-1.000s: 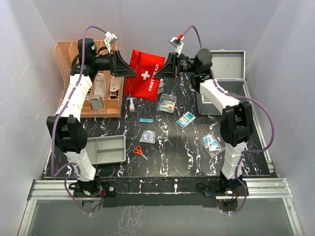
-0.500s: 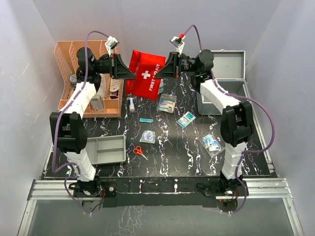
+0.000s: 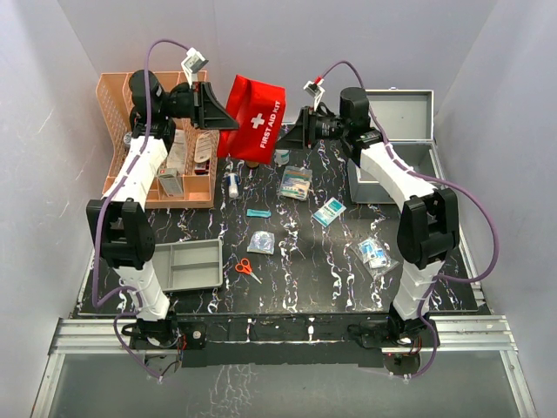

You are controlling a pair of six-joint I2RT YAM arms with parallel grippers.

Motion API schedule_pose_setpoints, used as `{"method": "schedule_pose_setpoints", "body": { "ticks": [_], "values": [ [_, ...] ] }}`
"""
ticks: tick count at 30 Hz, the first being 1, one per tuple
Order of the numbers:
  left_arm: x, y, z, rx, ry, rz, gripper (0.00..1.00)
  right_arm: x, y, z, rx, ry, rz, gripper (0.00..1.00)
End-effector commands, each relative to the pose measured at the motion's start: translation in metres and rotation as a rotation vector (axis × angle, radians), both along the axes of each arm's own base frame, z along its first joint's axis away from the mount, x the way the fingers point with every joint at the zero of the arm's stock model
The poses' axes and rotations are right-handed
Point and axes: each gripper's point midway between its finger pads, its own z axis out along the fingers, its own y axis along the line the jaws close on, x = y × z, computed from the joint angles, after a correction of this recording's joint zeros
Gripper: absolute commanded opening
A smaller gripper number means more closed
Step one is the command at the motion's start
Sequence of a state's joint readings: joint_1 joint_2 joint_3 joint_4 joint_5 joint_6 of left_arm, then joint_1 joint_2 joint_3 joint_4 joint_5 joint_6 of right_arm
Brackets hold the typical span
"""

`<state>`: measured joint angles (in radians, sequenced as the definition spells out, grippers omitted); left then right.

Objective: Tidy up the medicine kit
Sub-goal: Open the medicine pouch at the center of the board.

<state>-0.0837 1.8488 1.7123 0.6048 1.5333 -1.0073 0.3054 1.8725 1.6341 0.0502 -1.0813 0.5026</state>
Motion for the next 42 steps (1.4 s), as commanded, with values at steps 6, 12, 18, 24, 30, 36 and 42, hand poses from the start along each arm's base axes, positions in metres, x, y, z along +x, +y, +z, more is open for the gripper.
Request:
{"method": "schedule_pose_setpoints", "body": {
  "ticks": [6,12,18,24,30,36,42],
  "values": [
    [0.053,-0.004,0.029,0.127,-0.223,0.292,0.00,0.002,-0.011,0.021,-0.045,-0.106,-0.087,0.62],
    [0.068,-0.002,0.036,0.293,-0.366,0.479,0.00,0.013,-0.014,0.036,-0.059,-0.137,-0.169,0.63],
    [0.071,0.017,-0.005,0.575,-0.385,0.632,0.00,0.044,-0.038,0.062,-0.136,-0.155,-0.466,0.57],
    [0.087,0.036,-0.033,0.785,-0.378,0.824,0.00,0.052,-0.030,0.068,-0.249,-0.109,-0.640,0.51],
    [0.101,0.051,-0.033,0.862,-0.352,1.005,0.00,0.039,0.008,0.061,-0.225,-0.103,-0.729,0.52],
    [0.108,0.052,-0.013,0.831,-0.369,1.114,0.00,0.050,0.022,0.050,-0.171,-0.085,-0.840,0.51],
    [0.103,0.047,-0.024,0.824,-0.313,1.097,0.00,0.073,0.037,0.069,-0.116,-0.122,-0.884,0.51]
  ]
}}
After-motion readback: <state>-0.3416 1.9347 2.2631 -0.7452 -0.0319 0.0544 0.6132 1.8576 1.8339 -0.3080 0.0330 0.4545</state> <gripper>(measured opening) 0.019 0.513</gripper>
